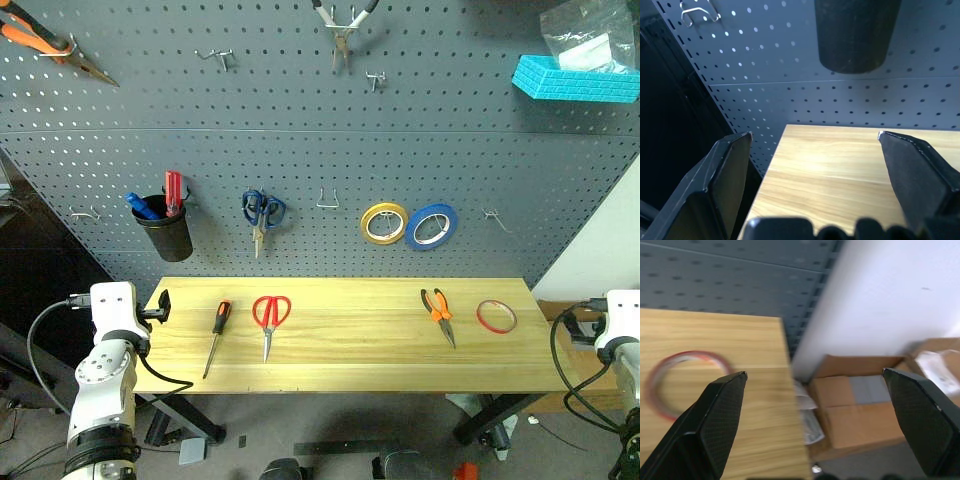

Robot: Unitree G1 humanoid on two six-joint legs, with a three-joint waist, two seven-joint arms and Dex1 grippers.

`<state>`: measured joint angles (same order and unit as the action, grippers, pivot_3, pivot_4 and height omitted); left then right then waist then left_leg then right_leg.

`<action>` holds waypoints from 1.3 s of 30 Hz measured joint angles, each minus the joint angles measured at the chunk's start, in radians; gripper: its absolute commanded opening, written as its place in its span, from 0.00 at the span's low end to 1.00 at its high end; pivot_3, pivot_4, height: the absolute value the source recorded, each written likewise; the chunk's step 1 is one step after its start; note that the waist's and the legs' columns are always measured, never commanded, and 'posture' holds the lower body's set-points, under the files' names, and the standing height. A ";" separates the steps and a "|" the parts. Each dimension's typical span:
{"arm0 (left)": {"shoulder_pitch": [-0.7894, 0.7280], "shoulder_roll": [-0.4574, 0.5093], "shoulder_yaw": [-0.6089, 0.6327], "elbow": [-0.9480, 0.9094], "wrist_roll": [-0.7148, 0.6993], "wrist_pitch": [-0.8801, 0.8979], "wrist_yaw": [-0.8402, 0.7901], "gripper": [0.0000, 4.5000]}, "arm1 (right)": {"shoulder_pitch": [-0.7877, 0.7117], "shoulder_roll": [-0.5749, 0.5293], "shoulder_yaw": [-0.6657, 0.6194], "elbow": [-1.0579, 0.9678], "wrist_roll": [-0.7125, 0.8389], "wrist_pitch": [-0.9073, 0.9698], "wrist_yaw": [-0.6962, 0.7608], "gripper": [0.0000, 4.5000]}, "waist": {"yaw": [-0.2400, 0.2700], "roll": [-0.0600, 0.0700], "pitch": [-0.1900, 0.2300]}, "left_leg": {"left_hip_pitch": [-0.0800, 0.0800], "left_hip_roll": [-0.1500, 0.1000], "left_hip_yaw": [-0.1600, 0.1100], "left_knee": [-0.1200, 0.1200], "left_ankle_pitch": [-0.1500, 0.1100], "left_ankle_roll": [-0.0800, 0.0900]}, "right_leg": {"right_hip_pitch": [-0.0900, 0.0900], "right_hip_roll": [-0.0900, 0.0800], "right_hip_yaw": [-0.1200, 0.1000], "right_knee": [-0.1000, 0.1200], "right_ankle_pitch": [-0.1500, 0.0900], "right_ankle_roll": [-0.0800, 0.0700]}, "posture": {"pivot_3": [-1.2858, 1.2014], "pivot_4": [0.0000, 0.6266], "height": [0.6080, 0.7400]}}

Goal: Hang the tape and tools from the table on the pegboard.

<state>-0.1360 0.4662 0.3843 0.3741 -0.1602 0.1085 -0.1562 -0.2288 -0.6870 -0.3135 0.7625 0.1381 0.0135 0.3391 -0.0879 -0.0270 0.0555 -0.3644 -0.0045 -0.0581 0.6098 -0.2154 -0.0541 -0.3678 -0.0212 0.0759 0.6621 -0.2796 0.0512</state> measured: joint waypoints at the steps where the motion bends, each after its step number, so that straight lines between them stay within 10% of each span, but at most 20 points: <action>1: 0.009 -0.016 -0.003 -0.027 0.001 0.013 0.014 0.97 | 0.014 0.009 0.006 -0.044 0.000 0.015 0.012 1.00 | 0.000 -0.001 0.000 | 0.000 0.000 0.000 0.000 0.000 0.000 | 0.000 0.000 0.000 0.000 0.000 0.000 | 0.49 0.06 1.00; 17: 0.061 0.034 -0.268 -0.481 -0.048 0.156 -0.301 0.97 | 0.057 0.067 0.163 -0.521 -0.001 0.334 0.129 1.00 | 0.001 -0.003 0.124 | -0.005 0.001 0.000 0.002 0.000 0.000 | -0.005 0.000 0.001 0.001 -0.002 -0.005 | 0.47 0.40 1.00; 35: -0.220 0.083 -0.557 -0.554 -0.081 0.234 -0.733 0.97 | -0.529 0.058 0.279 0.355 -0.149 0.277 0.201 1.00 | -0.001 -0.002 0.252 | -0.048 0.004 -0.003 0.016 -0.004 0.007 | -0.038 -0.002 -0.004 0.003 0.007 -0.003 | 0.48 0.56 1.00; 39: -0.245 0.081 -0.577 -0.556 -0.115 0.259 -0.797 0.97 | -0.582 0.056 0.280 0.435 -0.158 0.298 0.240 0.78 | -0.001 -0.002 0.257 | -0.051 0.004 -0.005 0.020 -0.005 0.008 | -0.038 -0.003 -0.004 0.003 0.008 -0.001 | 0.49 0.56 1.00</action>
<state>-0.3811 0.5472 -0.1926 -0.1822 -0.2749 0.3678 -0.9532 -0.8107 -0.6306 -0.0331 1.1978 -0.0201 0.3115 0.5793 -0.0884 -0.0293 0.3130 -0.4149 -0.0006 -0.0627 0.6295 -0.2202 -0.0461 -0.4062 -0.0246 0.0716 0.6648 -0.2717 0.0500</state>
